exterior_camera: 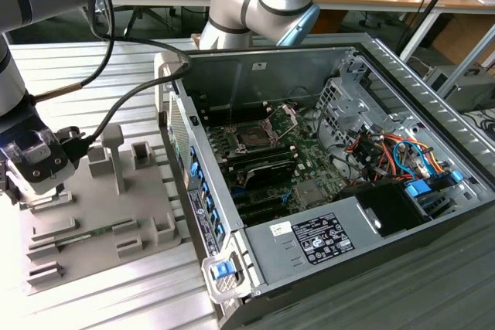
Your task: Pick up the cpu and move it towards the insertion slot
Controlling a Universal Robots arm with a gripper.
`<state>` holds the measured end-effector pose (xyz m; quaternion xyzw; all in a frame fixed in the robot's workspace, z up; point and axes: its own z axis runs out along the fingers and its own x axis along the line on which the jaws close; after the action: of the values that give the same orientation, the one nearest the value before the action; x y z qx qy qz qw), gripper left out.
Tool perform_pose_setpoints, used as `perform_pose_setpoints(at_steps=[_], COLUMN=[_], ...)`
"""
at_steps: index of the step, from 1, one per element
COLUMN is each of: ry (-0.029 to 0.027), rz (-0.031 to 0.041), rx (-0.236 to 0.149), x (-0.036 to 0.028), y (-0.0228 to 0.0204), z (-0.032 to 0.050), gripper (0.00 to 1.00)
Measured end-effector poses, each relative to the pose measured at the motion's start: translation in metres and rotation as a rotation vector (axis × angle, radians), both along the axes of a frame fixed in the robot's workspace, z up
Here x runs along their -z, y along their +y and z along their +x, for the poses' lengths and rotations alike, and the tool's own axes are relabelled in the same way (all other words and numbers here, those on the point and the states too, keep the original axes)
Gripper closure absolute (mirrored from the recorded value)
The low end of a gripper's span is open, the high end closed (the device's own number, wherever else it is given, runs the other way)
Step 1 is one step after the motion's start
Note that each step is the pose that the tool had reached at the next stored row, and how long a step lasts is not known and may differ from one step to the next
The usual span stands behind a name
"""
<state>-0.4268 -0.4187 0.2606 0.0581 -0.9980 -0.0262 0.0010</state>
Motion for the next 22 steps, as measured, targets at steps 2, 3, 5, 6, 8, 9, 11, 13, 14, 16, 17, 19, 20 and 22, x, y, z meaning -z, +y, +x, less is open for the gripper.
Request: perform_pose_setpoints(at_steps=[2, 3, 5, 6, 8, 9, 11, 13, 14, 16, 17, 19, 20, 22], ry=[-0.0001, -0.0001, -0.0001, -0.0001, 0.0, -0.0001, -0.0001, -0.0001, -0.0001, -0.0001, -0.0001, 0.0, 0.0, -0.0001], rz=[0.0001, 0.0002, 0.0003, 0.0004, 0.0004, 0.0006, 0.0007, 0.0008, 0.0009, 0.0009, 0.0009, 0.0009, 0.001, 0.001], rx=[0.0, 0.0, 0.0, 0.0, 0.0, 0.0, 0.0, 0.0, 0.0, 0.0, 0.0, 0.0, 0.0, 0.0], x=[-0.0015, -0.0023, -0.0035, -0.0041, -0.0062, -0.0075, -0.0101, -0.0121, -0.0127, -0.0147, -0.0154, -0.0171, -0.018, -0.0196], y=[0.0, 0.0, 0.0, 0.0, 0.0, 0.0, 0.0, 0.0, 0.0, 0.0, 0.0, 0.0, 0.0, 0.0], z=[0.0, 0.0, 0.0, 0.0, 0.0, 0.0, 0.0, 0.0, 0.0, 0.0, 0.0, 0.0, 0.0, 0.0], gripper=[0.45, 0.45, 0.45, 0.45, 0.45, 0.45, 0.45, 0.45, 0.45, 0.45, 0.45, 0.45, 0.45, 0.45])
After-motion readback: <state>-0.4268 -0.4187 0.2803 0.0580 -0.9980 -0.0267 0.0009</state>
